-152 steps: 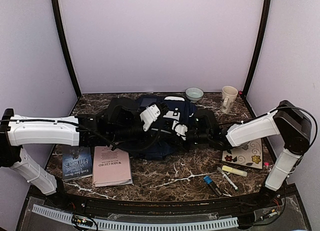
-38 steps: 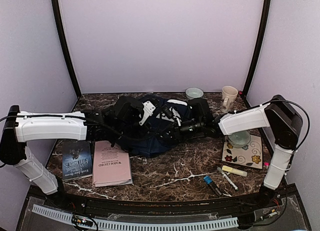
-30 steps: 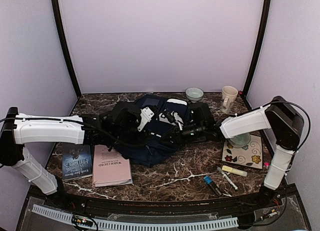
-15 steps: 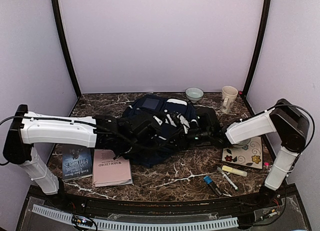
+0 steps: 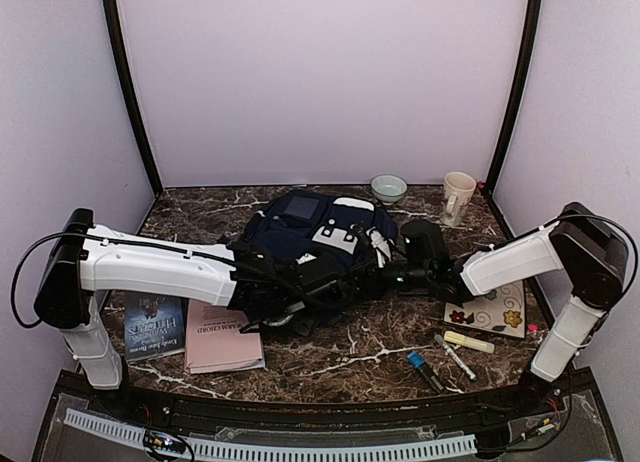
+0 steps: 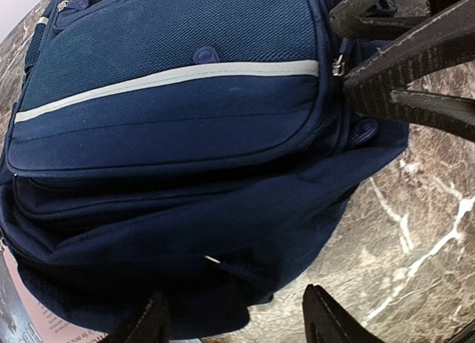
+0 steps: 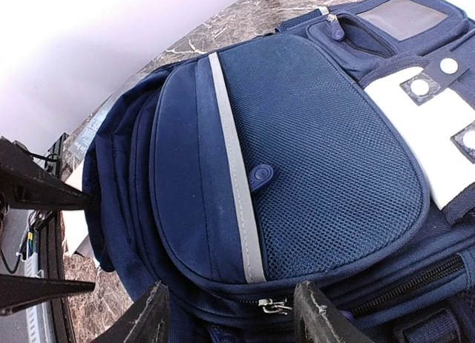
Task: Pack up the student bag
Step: Grab the largest pocket of the student bag.
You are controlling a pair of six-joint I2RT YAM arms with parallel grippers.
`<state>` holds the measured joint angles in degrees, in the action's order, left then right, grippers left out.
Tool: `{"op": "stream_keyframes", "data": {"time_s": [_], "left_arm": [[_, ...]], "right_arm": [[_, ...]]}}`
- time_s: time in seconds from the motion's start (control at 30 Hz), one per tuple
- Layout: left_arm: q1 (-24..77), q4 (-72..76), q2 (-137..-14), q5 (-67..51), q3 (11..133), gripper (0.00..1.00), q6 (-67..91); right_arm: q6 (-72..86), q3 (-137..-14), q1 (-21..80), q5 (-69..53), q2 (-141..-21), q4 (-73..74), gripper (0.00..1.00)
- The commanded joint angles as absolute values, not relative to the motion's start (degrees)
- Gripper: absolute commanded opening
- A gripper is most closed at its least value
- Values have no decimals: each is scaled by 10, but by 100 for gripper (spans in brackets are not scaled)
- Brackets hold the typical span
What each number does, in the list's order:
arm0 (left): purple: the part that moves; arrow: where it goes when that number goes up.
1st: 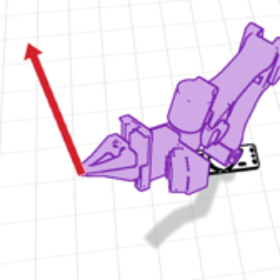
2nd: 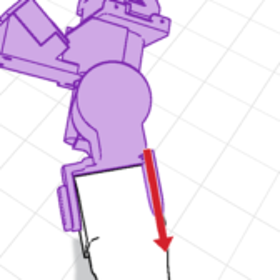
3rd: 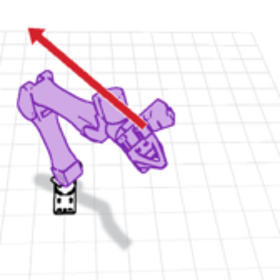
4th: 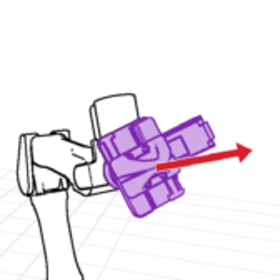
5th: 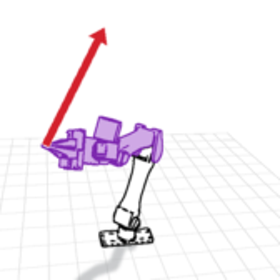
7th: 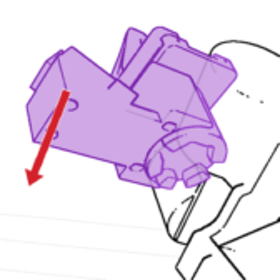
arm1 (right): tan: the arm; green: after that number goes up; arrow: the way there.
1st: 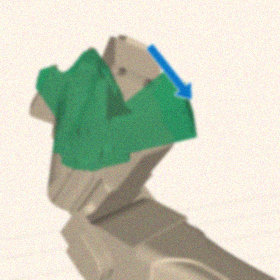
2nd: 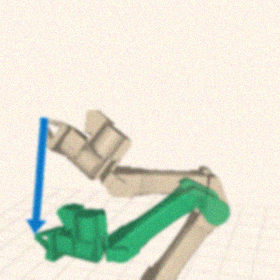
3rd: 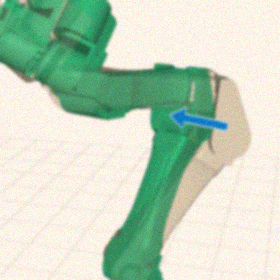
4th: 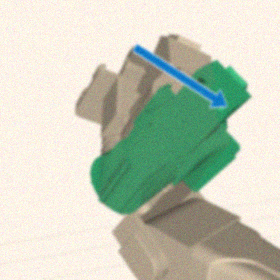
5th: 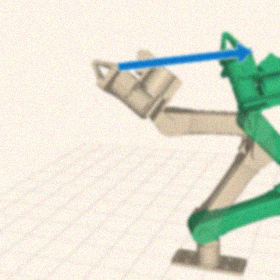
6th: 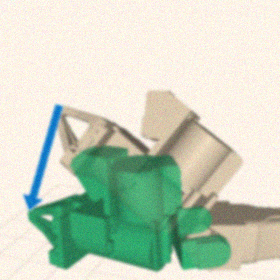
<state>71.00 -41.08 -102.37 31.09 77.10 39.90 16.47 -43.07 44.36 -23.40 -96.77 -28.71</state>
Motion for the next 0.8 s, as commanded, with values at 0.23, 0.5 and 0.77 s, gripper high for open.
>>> {"op": "stream_keyframes", "data": {"time_s": [0.23, 0.5, 0.77], "left_arm": [[726, -451, -1055, 346, 817, 64, 472], [728, -460, -1096, 374, 845, 57, 484], [727, -536, -1134, 435, 881, 45, 525]], "right_arm": [[180, -396, 446, -229, -922, -329, 58], [181, -385, 446, -237, -917, -340, 57], [182, -384, 445, -243, -923, -348, 55]]}}
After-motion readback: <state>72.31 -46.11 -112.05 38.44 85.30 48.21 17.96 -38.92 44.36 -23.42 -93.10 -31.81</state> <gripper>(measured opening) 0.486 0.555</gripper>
